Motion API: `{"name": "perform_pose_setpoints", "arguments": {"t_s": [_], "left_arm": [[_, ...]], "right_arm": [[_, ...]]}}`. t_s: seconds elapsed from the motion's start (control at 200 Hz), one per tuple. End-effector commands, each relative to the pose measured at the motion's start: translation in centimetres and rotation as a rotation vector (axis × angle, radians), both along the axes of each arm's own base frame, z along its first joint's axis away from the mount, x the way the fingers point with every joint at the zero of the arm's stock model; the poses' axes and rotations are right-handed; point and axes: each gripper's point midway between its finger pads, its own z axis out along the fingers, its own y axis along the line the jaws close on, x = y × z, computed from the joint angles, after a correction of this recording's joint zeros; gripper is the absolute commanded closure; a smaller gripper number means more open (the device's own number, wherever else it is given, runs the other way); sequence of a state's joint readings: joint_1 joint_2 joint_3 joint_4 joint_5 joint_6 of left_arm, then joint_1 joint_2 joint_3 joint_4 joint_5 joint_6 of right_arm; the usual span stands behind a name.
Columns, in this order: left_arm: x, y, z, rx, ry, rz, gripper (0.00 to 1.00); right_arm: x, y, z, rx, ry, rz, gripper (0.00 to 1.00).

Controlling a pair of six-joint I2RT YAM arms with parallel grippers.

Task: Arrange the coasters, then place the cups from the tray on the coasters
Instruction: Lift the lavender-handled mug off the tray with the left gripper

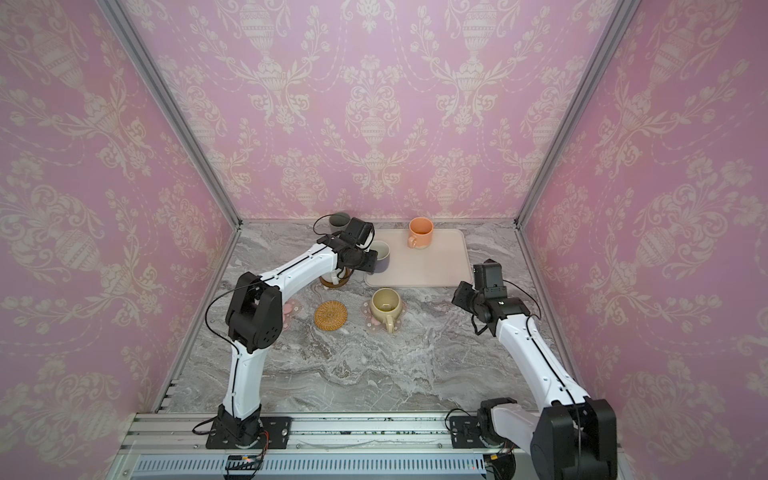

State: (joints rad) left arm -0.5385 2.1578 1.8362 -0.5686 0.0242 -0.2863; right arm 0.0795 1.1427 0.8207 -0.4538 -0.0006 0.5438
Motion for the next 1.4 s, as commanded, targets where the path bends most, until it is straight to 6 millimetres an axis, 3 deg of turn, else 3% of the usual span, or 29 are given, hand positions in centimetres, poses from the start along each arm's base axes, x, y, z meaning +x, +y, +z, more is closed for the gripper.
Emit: {"name": "perform_pose_setpoints", "arguments": {"t_s": [0.0,0.36,0.47,0.681,1.061,1.206,1.396], "left_arm": [[0.4,-0.2,-1.1,-0.008,0.039,0.011,0.59],[0.0,0.4,-1.7,0.003,0.036,0.027,0.59],[0.6,0.0,-2.2,0.003,0.045,0.023,0.59],[2.0,-0.7,-1.4,-0.004,0.027,0.027,0.60],[1.3,-0.2,-3.9,0.040,0.098,0.038,0.62],[1.8,-0.3,-3.9,0.044,0.085,0.038,0.65],[2.5,-0.5,-4.2,0.058,0.089,0.042,0.77]], "right_arm": [[-0.6,-0.7,-0.1,-0.016,0.005,-0.023,0.43],[-0.5,-0.7,-0.1,-0.021,0.006,-0.021,0.43],[-0.4,-0.6,-0.1,-0.012,0.004,-0.022,0.43],[-0.7,-1.1,0.4,-0.044,-0.009,-0.031,0.43],[-0.6,-0.9,-0.8,-0.035,0.020,-0.021,0.43],[-0.8,-1.1,-0.8,-0.047,0.021,-0.026,0.43],[-1.2,-1.3,-0.8,-0.056,0.020,-0.029,0.43]]}}
